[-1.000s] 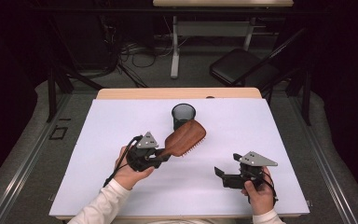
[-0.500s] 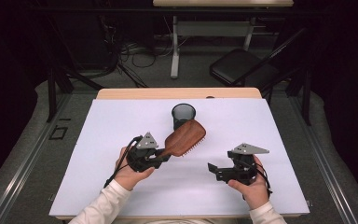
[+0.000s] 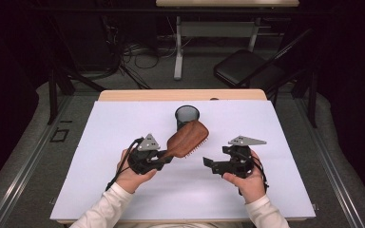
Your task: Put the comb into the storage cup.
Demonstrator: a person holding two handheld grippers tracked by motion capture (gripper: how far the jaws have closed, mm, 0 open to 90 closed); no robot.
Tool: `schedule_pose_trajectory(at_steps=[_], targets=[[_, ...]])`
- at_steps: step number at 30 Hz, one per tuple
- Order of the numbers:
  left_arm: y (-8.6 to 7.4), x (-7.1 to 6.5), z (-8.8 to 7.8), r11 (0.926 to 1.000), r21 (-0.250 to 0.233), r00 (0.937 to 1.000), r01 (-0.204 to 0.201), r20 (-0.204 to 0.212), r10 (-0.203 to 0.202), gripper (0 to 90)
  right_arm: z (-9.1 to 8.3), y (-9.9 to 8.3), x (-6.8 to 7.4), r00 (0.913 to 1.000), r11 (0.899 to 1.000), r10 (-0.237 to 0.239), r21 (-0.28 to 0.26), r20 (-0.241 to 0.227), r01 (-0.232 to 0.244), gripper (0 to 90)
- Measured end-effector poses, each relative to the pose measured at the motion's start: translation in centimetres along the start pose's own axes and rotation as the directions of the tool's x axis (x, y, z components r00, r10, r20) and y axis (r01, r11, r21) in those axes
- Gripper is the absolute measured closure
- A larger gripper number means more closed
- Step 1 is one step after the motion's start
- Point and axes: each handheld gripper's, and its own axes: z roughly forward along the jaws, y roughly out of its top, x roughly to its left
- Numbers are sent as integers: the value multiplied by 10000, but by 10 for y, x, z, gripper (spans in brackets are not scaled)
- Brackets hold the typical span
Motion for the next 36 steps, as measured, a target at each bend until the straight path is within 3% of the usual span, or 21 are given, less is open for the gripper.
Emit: schedule_pose_trajectory(at_steps=[7,26,31,36], targets=[[-1,3,-1,9999,-49,9999,109,-26,-109,719,3,14,2,9994,9985,305,-441,-190,-313,118],[-2,9,-3,9988,-251,9989,418,-223,-424,719,20,47,0,9921,9926,1197,-151,-373,-1203,118],[-2,10,-2,9987,-274,9987,419,-272,-427,719,22,48,0,9843,9850,1625,-465,-683,-1659,145],[-2,10,-2,9984,-311,9984,466,-308,-475,719,20,47,-3,9779,9804,1876,-439,-922,-1922,145]])
